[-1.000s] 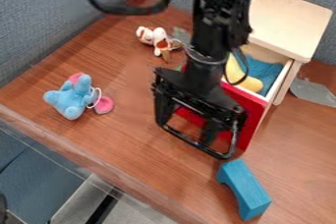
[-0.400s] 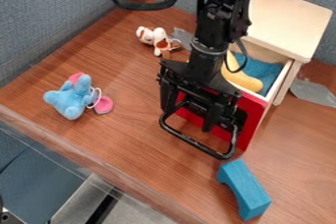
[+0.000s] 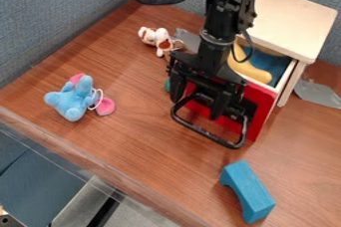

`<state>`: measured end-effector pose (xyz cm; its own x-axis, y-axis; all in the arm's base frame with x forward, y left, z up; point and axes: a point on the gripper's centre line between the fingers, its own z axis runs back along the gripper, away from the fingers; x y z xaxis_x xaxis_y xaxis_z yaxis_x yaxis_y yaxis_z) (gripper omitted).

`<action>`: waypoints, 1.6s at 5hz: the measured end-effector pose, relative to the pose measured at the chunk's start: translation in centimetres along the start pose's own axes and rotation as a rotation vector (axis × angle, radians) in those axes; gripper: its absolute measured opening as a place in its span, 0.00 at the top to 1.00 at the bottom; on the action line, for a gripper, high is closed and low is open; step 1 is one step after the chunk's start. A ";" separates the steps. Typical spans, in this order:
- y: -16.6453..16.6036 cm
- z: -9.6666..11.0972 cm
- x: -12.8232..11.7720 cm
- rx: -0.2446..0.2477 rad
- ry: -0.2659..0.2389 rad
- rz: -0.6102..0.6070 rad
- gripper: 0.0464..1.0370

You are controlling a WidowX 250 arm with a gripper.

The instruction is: Close the drawer

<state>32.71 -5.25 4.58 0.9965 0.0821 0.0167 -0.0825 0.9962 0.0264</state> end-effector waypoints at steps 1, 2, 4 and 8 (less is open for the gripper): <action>0.3 -0.4 0.8 0.021 -0.032 -0.011 0.04; -0.2 -0.8 1.0 0.051 -0.087 -0.066 0.04; -1.5 0.0 1.6 0.066 -0.176 -0.133 0.04; -1.5 -1.1 6.1 0.082 -0.175 -0.092 0.04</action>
<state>38.94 -6.20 3.49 0.9827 -0.0222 0.1839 0.0006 0.9931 0.1171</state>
